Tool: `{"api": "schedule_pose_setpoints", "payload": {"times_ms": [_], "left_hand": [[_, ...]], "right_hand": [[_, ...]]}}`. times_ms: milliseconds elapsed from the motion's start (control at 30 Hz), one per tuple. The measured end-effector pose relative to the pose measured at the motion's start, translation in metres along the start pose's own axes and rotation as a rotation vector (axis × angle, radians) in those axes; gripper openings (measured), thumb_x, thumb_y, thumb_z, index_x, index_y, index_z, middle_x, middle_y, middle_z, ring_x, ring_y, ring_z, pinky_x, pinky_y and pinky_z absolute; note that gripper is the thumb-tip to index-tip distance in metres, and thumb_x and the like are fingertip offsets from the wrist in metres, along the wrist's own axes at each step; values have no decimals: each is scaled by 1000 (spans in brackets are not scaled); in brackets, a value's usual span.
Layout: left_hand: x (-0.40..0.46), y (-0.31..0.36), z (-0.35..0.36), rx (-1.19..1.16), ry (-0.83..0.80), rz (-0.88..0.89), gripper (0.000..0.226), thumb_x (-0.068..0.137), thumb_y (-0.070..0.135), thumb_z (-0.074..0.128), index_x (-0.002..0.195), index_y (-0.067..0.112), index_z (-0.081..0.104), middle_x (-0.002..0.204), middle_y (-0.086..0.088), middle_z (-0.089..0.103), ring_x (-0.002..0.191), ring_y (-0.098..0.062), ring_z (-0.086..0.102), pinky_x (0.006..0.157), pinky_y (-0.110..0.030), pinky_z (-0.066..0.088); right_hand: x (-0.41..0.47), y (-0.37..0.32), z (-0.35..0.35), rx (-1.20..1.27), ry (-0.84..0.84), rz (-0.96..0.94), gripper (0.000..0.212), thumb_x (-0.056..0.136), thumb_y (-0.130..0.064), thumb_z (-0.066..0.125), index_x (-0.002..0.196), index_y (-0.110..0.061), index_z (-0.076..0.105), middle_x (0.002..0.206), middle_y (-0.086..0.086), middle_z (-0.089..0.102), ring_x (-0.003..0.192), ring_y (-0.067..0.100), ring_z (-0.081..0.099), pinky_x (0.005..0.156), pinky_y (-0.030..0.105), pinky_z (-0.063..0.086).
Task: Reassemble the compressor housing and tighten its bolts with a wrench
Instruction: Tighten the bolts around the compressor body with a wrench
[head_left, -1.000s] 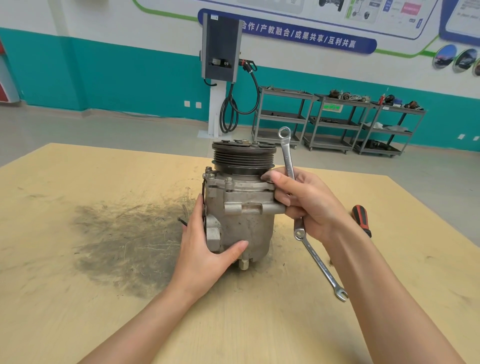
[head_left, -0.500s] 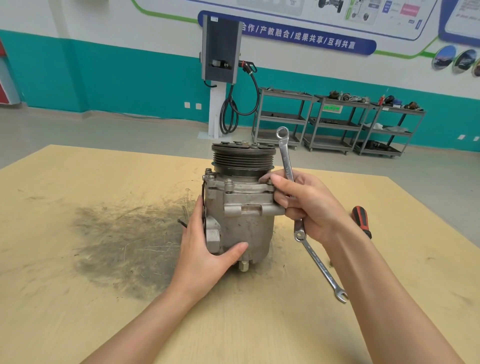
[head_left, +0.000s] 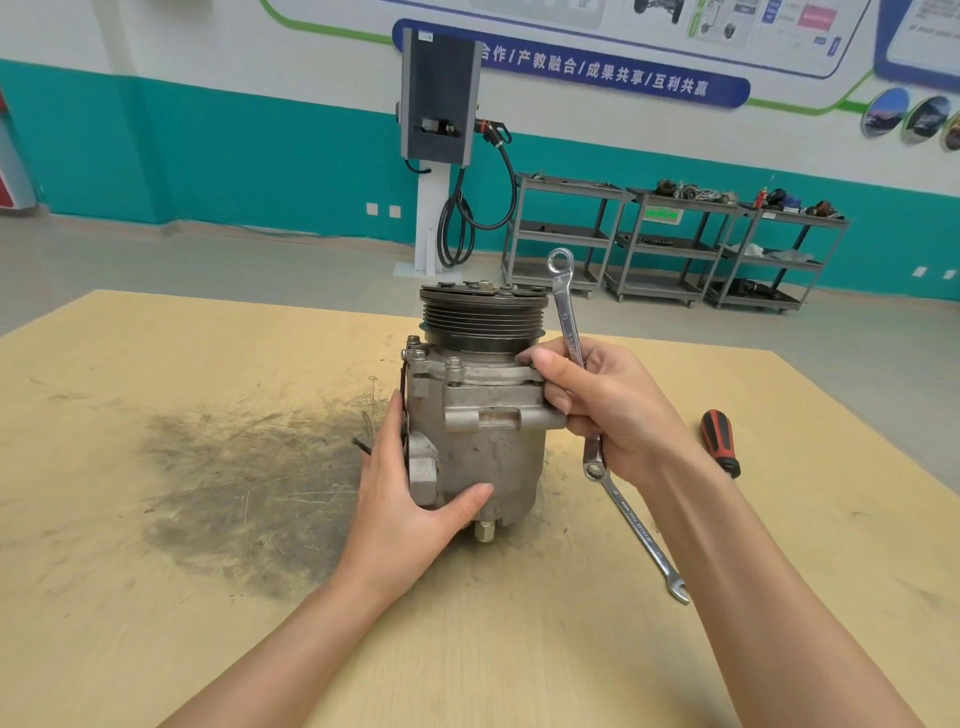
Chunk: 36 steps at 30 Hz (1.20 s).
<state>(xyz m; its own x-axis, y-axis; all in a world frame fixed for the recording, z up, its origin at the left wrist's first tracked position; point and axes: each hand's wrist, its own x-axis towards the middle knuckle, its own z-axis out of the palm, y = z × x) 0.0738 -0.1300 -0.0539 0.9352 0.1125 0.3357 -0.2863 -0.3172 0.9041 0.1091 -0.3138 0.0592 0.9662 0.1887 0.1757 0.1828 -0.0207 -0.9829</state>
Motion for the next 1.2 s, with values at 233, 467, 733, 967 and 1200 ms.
{"api": "schedule_pose_setpoints", "payload": {"times_ms": [233, 467, 733, 967, 1200], "left_hand": [[0, 0, 0, 9, 5, 1, 116, 68, 38, 87, 156, 36, 11, 154, 19, 32, 143, -7, 28, 118, -45, 28], [-1, 3, 1, -7, -7, 1, 119, 62, 53, 81, 155, 37, 10, 153, 22, 32, 143, -7, 29, 118, -44, 29], [-1, 3, 1, -13, -5, -4, 118, 61, 54, 79, 155, 39, 10, 153, 24, 30, 144, -6, 26, 119, -45, 28], [-1, 3, 1, -8, -7, -5, 119, 61, 54, 80, 155, 38, 10, 153, 23, 31, 144, -8, 28, 118, -45, 29], [-1, 2, 1, 0, 2, -3, 116, 65, 48, 83, 155, 39, 10, 154, 23, 32, 144, -9, 28, 118, -47, 28]], "right_hand": [[0, 0, 4, -24, 59, -15, 16, 86, -23, 70, 83, -12, 60, 45, -4, 44, 39, 4, 31, 35, 15, 23], [-1, 0, -1, 54, -16, 37, 8, 92, -17, 61, 87, -12, 63, 48, -4, 45, 40, 4, 29, 34, 14, 20], [0, 0, 7, -34, 94, -15, 17, 84, -18, 72, 80, -11, 58, 44, -6, 43, 37, 4, 32, 34, 14, 24], [0, -3, -6, 63, -93, 51, 11, 90, -19, 60, 92, -9, 65, 50, -2, 47, 39, 2, 30, 33, 13, 19], [0, 2, 10, -60, 133, -5, 15, 86, -17, 71, 78, -12, 59, 43, -6, 42, 37, 3, 32, 33, 15, 24]]}}
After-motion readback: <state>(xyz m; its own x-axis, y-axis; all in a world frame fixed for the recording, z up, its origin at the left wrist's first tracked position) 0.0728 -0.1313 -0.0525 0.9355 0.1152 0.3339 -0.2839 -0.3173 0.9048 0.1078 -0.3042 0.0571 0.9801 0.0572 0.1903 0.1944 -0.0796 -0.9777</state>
